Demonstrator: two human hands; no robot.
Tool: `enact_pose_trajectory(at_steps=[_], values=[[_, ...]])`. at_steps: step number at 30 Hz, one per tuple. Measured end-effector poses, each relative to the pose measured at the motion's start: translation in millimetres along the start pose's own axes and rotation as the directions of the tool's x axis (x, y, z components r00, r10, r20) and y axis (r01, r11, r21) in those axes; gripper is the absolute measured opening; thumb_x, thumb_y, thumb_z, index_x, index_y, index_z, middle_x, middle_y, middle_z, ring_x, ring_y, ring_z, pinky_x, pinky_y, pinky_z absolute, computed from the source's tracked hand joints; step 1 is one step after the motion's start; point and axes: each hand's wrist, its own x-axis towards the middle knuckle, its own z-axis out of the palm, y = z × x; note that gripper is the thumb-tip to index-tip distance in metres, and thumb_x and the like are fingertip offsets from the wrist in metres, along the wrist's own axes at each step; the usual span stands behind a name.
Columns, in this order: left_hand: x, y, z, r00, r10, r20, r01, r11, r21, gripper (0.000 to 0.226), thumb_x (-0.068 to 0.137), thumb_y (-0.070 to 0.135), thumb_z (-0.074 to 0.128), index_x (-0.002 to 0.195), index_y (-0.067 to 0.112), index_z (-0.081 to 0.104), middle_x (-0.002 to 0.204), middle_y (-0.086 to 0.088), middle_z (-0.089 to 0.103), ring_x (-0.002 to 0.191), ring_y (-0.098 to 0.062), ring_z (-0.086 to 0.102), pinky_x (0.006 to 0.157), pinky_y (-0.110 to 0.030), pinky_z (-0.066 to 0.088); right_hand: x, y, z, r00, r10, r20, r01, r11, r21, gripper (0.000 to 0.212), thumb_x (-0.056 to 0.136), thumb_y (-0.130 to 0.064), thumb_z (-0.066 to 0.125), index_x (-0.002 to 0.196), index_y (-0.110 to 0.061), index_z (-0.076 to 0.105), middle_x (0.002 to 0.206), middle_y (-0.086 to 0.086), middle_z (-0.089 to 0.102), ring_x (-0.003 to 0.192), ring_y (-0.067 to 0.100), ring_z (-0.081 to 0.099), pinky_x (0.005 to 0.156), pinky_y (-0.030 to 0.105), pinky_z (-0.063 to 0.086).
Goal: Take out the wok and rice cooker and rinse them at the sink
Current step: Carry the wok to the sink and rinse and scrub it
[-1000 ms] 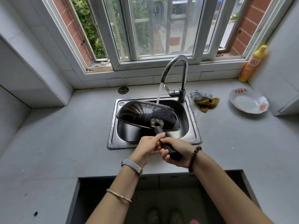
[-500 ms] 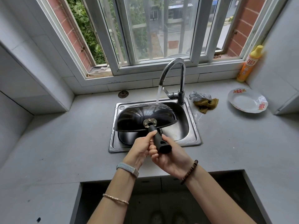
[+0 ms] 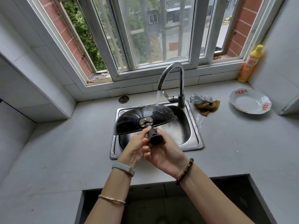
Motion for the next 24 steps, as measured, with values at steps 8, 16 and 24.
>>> enact_pose_trajectory(at_steps=[8, 16, 24], values=[[21, 18, -4, 0.999, 0.034, 0.014, -0.035, 0.999, 0.029, 0.047, 0.049, 0.053, 0.087, 0.062, 0.019, 0.057, 0.053, 0.003, 0.044, 0.034, -0.008, 0.04, 0.031, -0.016, 0.034, 15, -14, 11, 0.996, -0.027, 0.088, 0.024, 0.999, 0.036, 0.042, 0.095, -0.047, 0.04, 0.098, -0.011, 0.06, 0.078, 0.005, 0.061, 0.06, 0.014, 0.052, 0.048, 0.022, 0.046], [38, 34, 9, 0.999, 0.048, 0.007, -0.048, 0.998, 0.046, 0.038, 0.063, 0.045, 0.084, 0.074, 0.014, 0.064, 0.068, -0.004, 0.044, 0.054, -0.013, 0.044, 0.038, -0.019, 0.042, 18, -35, 16, 0.99, -0.072, 0.122, 0.059, 0.992, 0.109, 0.04, 0.098, -0.044, 0.037, 0.091, -0.013, 0.061, 0.077, 0.004, 0.057, 0.057, 0.013, 0.051, 0.047, 0.021, 0.045], [46, 39, 23, 0.998, 0.051, 0.022, -0.051, 0.999, 0.001, 0.038, 0.087, 0.029, 0.066, 0.051, 0.017, 0.067, 0.055, 0.002, 0.044, 0.048, -0.009, 0.04, 0.036, -0.018, 0.042, 16, -51, 13, 0.987, -0.091, 0.132, 0.071, 0.987, 0.147, 0.038, 0.095, -0.044, 0.041, 0.09, -0.012, 0.06, 0.079, 0.003, 0.055, 0.057, 0.012, 0.049, 0.047, 0.02, 0.044]])
